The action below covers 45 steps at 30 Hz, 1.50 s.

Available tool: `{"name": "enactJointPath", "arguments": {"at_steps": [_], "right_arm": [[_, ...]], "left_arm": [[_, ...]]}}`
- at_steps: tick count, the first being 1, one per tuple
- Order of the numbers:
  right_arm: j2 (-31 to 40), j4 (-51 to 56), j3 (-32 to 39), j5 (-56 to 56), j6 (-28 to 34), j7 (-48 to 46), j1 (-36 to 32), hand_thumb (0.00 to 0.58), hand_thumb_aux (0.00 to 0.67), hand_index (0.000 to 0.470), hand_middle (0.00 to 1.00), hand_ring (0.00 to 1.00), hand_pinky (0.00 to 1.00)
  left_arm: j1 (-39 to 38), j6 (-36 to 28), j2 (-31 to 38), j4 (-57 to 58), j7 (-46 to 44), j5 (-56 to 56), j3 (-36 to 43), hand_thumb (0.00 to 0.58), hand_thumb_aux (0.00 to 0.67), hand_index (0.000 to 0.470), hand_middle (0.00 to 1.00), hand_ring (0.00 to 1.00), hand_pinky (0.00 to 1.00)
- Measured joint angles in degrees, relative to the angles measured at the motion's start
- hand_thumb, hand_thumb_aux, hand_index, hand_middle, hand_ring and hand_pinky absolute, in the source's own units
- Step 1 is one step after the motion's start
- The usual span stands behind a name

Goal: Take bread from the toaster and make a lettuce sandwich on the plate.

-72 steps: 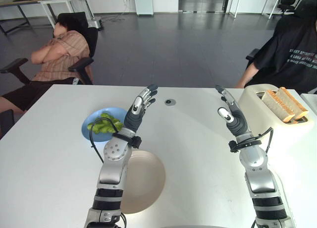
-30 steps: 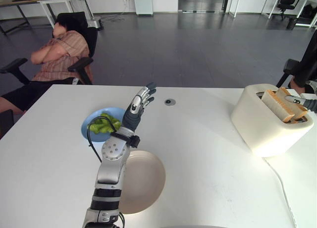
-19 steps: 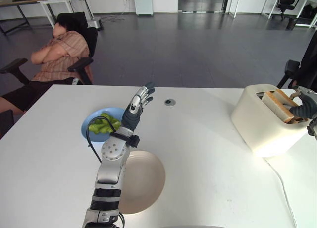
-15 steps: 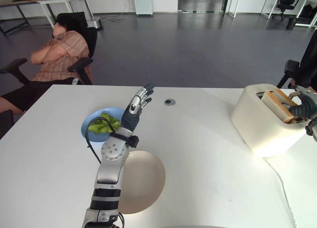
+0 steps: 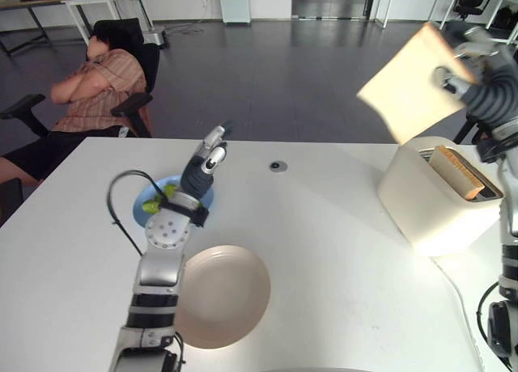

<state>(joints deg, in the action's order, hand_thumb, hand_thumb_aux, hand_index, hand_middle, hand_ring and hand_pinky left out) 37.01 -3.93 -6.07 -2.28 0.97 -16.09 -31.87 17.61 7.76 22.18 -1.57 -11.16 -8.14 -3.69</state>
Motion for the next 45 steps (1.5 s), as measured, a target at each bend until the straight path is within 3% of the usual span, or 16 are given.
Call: {"name": "enactJointPath", "arguments": {"at_steps": [7,11,15,21,29,30,31,32,37,45], "right_arm": [[-13.6,-8.3,15.4,-1.1,9.2,-3.7,6.9,0.58,0.67,0.47,0.0,0.0,0.0],[-19.6,-8.4,23.5,1.6,10.2,-3.4,9.8,0.58,0.67,0.47,0.0,0.0,0.0],[-23.0,-8.4,29.5,4.1,10.5,-3.7,12.6,0.58,0.67,0.47,0.0,0.0,0.0],[-26.8,-0.1,42.0,10.8,7.5,-6.0,16.3,0.58,0.67,0.47,0.0,0.0,0.0],[-29.5,10.9,47.2,17.2,-0.4,-5.6,16.6,0.58,0.67,0.47,0.0,0.0,0.0],[-29.8,12.4,47.3,18.2,-1.5,-5.3,16.4,0.572,0.594,0.417,0.0,0.0,0.0],[-30.1,13.4,47.4,19.1,-2.6,-5.0,16.0,0.346,0.244,0.171,0.0,0.0,0.0],[-30.3,14.1,47.5,19.7,-3.4,-5.0,15.6,0.0,0.0,0.0,0.0,0.0,0.0],[-30.4,16.0,46.3,22.3,-5.7,-4.1,14.3,0.0,0.0,0.0,0.0,0.0,0.0],[-29.8,15.6,34.2,21.9,-4.9,-2.1,5.9,0.0,0.0,0.0,0.0,0.0,0.0]], "left_arm": [[5.7,5.1,19.1,11.7,14.6,-30.9,3.7,0.0,0.0,0.0,0.0,0.0,0.0],[8.5,3.1,24.2,18.4,19.5,-42.8,8.5,0.0,0.0,0.0,0.0,0.0,0.0],[9.7,1.7,26.0,23.0,21.9,-46.3,11.0,0.0,0.0,0.0,0.0,0.0,0.0],[10.5,0.8,26.5,26.6,23.5,-47.4,12.7,0.0,0.0,0.0,0.0,0.0,0.0],[10.6,0.7,26.5,27.6,23.5,-47.0,14.2,0.0,0.0,0.0,0.0,0.0,0.0],[10.6,0.7,26.5,27.5,23.5,-46.9,14.3,0.0,0.0,0.0,0.0,0.0,0.0],[10.6,0.7,26.5,27.5,23.5,-46.9,14.3,0.0,0.0,0.0,0.0,0.0,0.0],[10.6,0.7,26.5,27.5,23.5,-46.8,14.3,0.0,0.0,0.0,0.0,0.0,0.0],[10.6,0.9,26.5,27.3,23.3,-46.7,14.7,0.0,0.0,0.0,0.0,0.0,0.0],[10.3,1.4,25.9,31.7,17.6,-45.7,18.8,0.0,0.0,0.0,0.0,0.0,0.0]]}}
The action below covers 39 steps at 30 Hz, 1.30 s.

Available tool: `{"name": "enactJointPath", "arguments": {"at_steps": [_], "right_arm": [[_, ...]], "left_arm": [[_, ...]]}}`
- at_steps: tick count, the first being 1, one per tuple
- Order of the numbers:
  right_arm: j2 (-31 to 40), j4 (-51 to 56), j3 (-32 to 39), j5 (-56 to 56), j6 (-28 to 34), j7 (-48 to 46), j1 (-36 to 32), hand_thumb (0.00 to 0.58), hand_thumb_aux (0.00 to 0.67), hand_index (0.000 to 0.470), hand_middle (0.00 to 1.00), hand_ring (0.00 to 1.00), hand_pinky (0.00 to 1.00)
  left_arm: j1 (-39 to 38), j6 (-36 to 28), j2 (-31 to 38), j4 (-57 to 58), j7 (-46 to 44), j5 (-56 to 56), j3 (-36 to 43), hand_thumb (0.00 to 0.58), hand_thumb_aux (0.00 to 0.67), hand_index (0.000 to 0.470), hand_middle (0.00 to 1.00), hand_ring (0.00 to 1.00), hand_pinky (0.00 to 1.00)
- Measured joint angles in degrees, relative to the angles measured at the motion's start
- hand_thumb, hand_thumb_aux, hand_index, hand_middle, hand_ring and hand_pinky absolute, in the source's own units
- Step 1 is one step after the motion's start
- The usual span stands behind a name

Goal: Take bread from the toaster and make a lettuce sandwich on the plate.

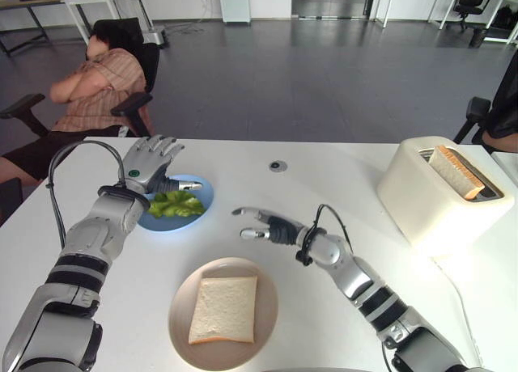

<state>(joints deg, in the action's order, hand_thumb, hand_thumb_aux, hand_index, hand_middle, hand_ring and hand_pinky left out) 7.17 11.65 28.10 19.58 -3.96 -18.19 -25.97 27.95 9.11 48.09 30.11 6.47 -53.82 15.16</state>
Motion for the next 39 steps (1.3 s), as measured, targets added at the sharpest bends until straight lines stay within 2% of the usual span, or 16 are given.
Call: {"name": "enactJointPath", "arguments": {"at_steps": [4,10,11,12,21,31,37,38,39], "right_arm": [[1.1,-0.7,-5.7,-1.1,0.7,0.5,-3.8,0.0,0.0,0.0,0.0,0.0,0.0],[1.5,-6.5,-7.2,-1.6,1.9,-0.3,-3.6,0.0,0.0,0.0,0.0,0.0,0.0],[1.3,-7.8,-7.1,-1.6,2.4,-0.7,-3.2,0.0,0.0,0.0,0.0,0.0,0.0],[1.0,-9.5,-7.0,-1.6,2.9,-1.1,-2.9,0.0,0.0,0.0,0.0,0.0,0.0],[0.3,-14.0,-7.3,-3.0,4.8,-2.4,-2.0,0.0,0.0,0.0,0.0,0.0,0.0],[0.0,-14.0,-7.5,-3.0,5.1,-1.9,-2.0,0.0,0.0,0.0,0.0,0.0,0.0],[0.1,-13.4,-7.9,-2.9,5.1,-1.7,-2.0,0.0,0.0,0.0,0.0,0.0,0.0],[0.1,-13.2,-7.9,-2.9,5.1,-1.5,-2.0,0.0,0.0,0.0,0.0,0.0,0.0],[0.1,-13.0,-7.9,-2.9,5.1,-1.5,-2.0,0.0,0.0,0.0,0.0,0.0,0.0]], "left_arm": [[-0.1,-1.7,-0.3,4.1,-5.8,-0.1,2.7,0.0,0.0,0.0,0.0,0.0,0.0],[0.8,-3.5,-1.7,9.0,-9.6,-0.1,5.8,0.0,0.0,0.0,0.0,0.0,0.0],[1.5,-3.7,-2.3,10.6,-9.7,-0.3,6.7,0.096,0.058,0.041,0.0,0.0,0.0],[2.3,-3.7,-2.8,12.8,-9.7,-0.3,7.6,0.58,0.67,0.47,0.0,0.0,0.0],[7.8,-1.5,-4.8,23.7,-4.7,-0.2,11.5,0.58,0.67,0.47,0.0,0.0,0.0],[8.3,1.6,-5.1,24.1,-2.4,1.1,12.7,0.58,0.67,0.47,0.0,0.0,0.0],[8.3,4.7,-5.1,21.6,-5.2,6.4,11.0,0.58,0.67,0.47,0.0,0.0,0.0],[8.3,5.3,-5.3,21.3,-6.0,7.8,10.6,0.576,0.617,0.433,0.0,0.0,0.0],[8.3,5.9,-5.4,21.1,-7.1,9.1,10.0,0.579,0.644,0.452,0.0,0.0,0.0]]}}
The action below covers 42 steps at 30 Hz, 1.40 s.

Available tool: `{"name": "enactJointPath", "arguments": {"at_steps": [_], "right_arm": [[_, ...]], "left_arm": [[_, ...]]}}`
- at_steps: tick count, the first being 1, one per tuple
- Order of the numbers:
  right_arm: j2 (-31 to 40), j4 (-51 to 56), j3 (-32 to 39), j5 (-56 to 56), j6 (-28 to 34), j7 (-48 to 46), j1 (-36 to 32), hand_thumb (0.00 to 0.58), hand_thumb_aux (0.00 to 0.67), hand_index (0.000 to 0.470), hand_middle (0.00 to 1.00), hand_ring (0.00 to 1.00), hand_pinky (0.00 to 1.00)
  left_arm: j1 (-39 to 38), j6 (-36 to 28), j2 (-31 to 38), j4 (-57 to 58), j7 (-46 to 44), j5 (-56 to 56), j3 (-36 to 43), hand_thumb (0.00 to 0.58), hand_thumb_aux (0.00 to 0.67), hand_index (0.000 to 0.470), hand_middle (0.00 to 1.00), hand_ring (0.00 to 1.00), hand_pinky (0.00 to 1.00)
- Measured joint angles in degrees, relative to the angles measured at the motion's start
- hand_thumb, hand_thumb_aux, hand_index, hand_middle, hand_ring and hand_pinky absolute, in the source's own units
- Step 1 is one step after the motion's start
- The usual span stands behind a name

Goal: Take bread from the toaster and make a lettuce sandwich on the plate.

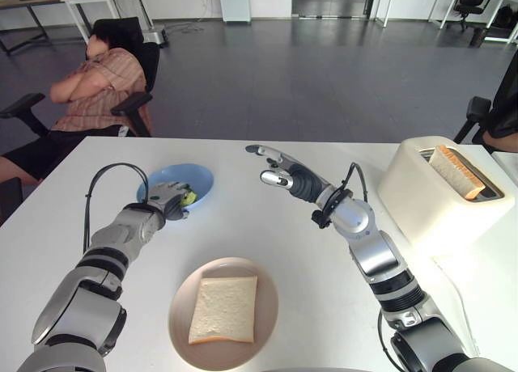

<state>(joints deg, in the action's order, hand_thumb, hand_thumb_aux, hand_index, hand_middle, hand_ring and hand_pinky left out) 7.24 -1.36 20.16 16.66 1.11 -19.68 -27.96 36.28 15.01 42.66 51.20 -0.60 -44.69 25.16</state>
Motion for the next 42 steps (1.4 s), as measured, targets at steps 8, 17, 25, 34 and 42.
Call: {"name": "enactJointPath", "arguments": {"at_steps": [8,17,25,34,42], "right_arm": [[0.0,0.8,-0.6,0.0,0.0,0.3,0.0,0.0,0.0,0.0,0.0,0.0,0.0],[0.1,1.1,-1.1,-0.1,0.0,0.3,-0.1,0.0,0.0,0.0,0.0,0.0,0.0],[0.1,1.4,-1.5,-0.1,0.0,0.3,-0.1,0.0,0.0,0.0,0.0,0.0,0.0],[0.1,1.9,-1.4,0.1,-0.1,0.3,-0.1,0.0,0.0,0.0,0.0,0.0,0.0],[0.1,2.6,-1.0,0.2,-0.4,0.4,-0.1,0.0,0.0,0.0,0.0,0.0,0.0]], "left_arm": [[-1.1,2.4,-1.5,-0.8,-8.1,7.4,-2.1,0.567,0.57,0.4,0.0,0.0,0.0],[-4.2,2.9,-1.0,-6.9,-18.0,13.4,-3.7,0.268,0.179,0.125,0.0,0.0,0.0],[-5.5,2.3,-0.8,-9.8,-19.4,14.1,-4.5,0.352,0.25,0.175,0.0,0.0,0.0],[-7.0,1.9,-1.4,-11.2,-21.8,18.0,-7.3,0.36,0.257,0.181,0.0,0.0,0.0],[-8.5,1.3,-2.5,-12.5,-25.8,24.4,-10.6,0.468,0.376,0.264,0.0,0.0,0.0]]}}
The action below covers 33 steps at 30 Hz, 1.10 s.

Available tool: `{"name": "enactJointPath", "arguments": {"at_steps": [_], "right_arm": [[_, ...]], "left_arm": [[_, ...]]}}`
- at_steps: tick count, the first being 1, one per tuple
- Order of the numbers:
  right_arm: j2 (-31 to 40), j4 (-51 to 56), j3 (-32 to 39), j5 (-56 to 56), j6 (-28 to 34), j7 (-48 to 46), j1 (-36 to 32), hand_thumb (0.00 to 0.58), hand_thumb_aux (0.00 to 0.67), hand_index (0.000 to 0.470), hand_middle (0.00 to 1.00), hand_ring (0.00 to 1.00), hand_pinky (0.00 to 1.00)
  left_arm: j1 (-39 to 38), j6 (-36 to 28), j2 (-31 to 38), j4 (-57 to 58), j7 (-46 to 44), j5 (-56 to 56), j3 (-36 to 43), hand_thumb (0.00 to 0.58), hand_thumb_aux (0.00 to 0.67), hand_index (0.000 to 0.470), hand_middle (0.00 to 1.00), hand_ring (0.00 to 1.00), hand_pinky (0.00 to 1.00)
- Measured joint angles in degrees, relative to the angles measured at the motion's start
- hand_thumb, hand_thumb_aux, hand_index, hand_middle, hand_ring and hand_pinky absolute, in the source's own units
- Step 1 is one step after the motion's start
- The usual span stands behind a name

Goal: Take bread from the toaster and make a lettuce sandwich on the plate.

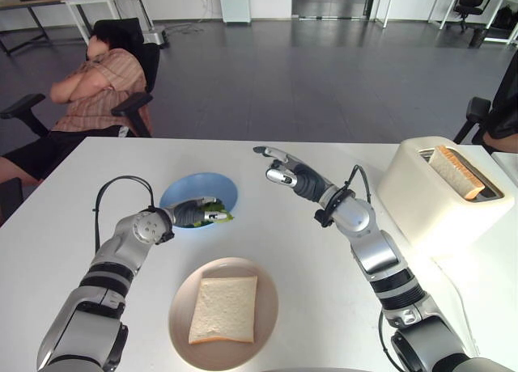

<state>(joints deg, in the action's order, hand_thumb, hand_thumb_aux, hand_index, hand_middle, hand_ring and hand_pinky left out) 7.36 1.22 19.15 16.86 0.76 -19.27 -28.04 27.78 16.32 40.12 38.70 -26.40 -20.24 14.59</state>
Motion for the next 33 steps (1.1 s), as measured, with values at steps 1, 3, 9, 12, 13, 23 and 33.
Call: {"name": "enactJointPath", "arguments": {"at_steps": [1,3,9,12,13,23,33], "right_arm": [[0.0,0.0,0.1,0.0,0.0,0.0,0.0,0.0,0.0,0.0,0.0,0.0,0.0],[0.0,0.0,0.2,0.0,0.0,0.0,0.0,0.0,0.0,0.0,0.0,0.0,0.0],[0.4,0.0,0.2,0.0,-0.1,0.1,0.0,0.0,0.0,0.0,0.0,0.0,0.0],[0.5,0.0,0.2,0.0,-0.1,0.1,0.0,0.0,0.0,0.0,0.0,0.0,0.0],[0.5,0.0,0.2,0.0,-0.1,0.1,0.0,0.0,0.0,0.0,0.0,0.0,0.0],[0.4,1.0,0.2,0.0,-0.5,0.3,-0.1,0.0,0.0,0.0,0.0,0.0,0.0],[0.4,1.6,0.4,0.1,-0.9,0.8,-0.2,0.0,0.0,0.0,0.0,0.0,0.0]], "left_arm": [[0.0,-0.1,-0.1,0.0,0.0,0.0,-0.1,0.509,0.436,0.306,0.0,0.0,0.0],[0.0,0.0,-0.1,0.3,0.2,0.0,-0.1,0.534,0.481,0.337,0.0,0.0,0.0],[0.0,0.1,-0.2,0.5,0.7,0.1,-0.1,0.575,0.61,0.428,0.0,0.0,0.0],[0.0,0.2,-0.2,0.5,0.7,0.1,-0.1,0.575,0.61,0.428,0.0,0.0,0.0],[0.0,0.2,-0.2,0.5,0.7,0.1,-0.1,0.579,0.641,0.45,0.0,0.0,0.0],[-0.6,-0.2,-1.0,-2.4,-1.6,3.7,-2.5,0.58,0.67,0.47,0.0,0.0,0.0],[-0.9,-2.5,-1.5,-7.3,-3.4,8.1,-6.2,0.58,0.67,0.47,0.0,0.0,0.0]]}}
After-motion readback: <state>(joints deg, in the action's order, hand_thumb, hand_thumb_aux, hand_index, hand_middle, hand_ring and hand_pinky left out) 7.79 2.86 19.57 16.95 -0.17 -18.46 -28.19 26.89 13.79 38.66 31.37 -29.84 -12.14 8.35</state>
